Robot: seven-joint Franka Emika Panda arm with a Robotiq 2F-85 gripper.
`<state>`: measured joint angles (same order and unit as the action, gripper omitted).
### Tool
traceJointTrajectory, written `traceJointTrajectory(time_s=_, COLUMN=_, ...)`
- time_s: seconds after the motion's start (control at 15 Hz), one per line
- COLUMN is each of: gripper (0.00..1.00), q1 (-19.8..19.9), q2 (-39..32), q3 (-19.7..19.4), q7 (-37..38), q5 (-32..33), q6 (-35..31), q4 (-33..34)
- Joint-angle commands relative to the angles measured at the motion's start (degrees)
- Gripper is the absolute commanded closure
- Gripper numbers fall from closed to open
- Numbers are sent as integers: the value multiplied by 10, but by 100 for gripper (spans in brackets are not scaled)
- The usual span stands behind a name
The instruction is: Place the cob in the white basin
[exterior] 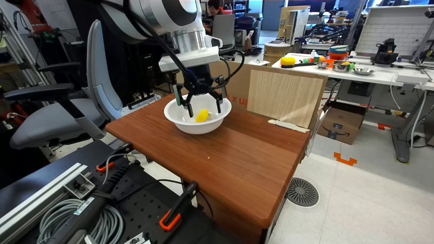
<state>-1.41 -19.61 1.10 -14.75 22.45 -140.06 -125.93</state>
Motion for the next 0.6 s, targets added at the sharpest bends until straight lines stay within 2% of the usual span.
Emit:
traceJointTrajectory(time_s=0.0, gripper=0, q1=-9, q2=15, q3=0, q7=4, q5=1, q6=17, q4=13)
traceJointTrajectory(time_s=0.53, gripper=0, q1=-6, q2=13, q3=0, q7=-1, q5=-2, q6=1, q4=12)
